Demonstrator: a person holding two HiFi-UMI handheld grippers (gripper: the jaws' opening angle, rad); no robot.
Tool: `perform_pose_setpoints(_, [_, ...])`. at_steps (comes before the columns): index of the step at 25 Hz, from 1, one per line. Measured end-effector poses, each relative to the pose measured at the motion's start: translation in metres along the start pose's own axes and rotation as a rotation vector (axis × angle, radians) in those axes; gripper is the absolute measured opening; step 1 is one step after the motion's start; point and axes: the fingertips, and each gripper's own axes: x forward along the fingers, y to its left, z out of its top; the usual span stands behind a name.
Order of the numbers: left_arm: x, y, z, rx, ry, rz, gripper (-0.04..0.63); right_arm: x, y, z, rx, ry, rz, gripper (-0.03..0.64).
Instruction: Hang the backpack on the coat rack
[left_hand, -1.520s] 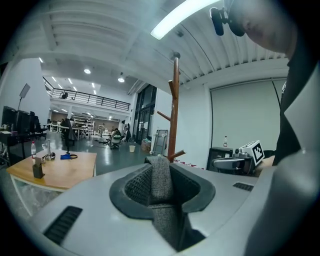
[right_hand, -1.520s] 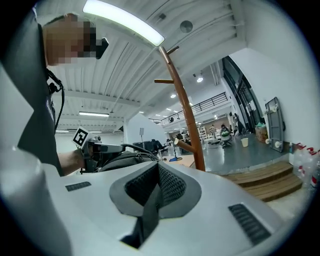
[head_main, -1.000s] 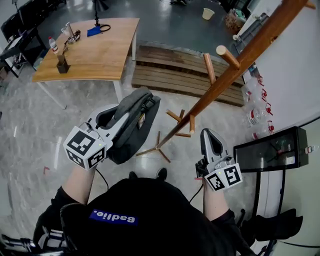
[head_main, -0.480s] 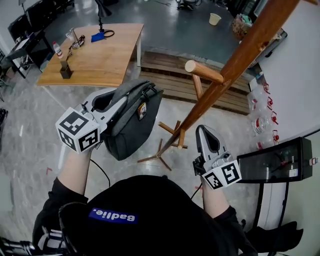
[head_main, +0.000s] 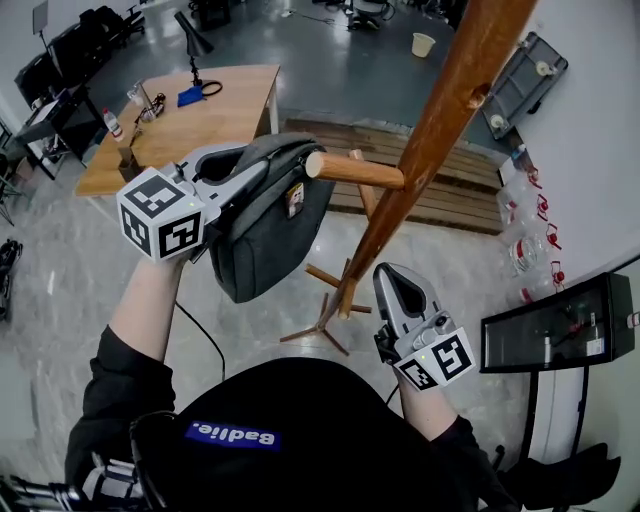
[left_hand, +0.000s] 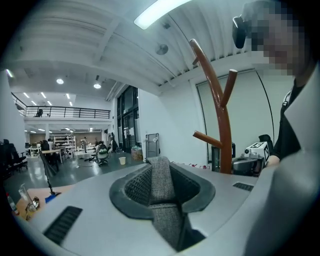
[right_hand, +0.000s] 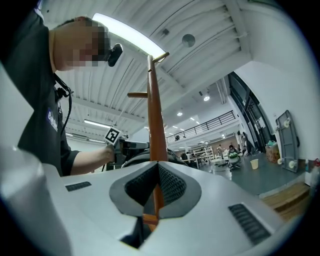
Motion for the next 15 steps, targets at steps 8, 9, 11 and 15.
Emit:
perform_pose_setpoints(8, [0.035,-0.005,0.038,0.078,-0.013,-0.081,0.109,0.008,0.001,0.004,-0.005,-0.011,0.022,-0.003])
perform_pose_setpoints(9, [0.038,-0.008,0.042,0.087,-0.015,-0.096,0.109,0.009,0.001,0.004,-0.005,-0.012,0.023,-0.003])
perform_pose_setpoints(11, [0.043,-0.016,0.049,0.111,-0.015,-0.131,0.109,0.009,0.0,0.004,-0.003,-0.013,0.023,-0.003])
perform_pose_setpoints(15, [0.051,-0.033,0.056,0.151,-0.01,-0.187,0.109,0.008,-0.001,0.004,-0.001,-0.012,0.018,-0.003])
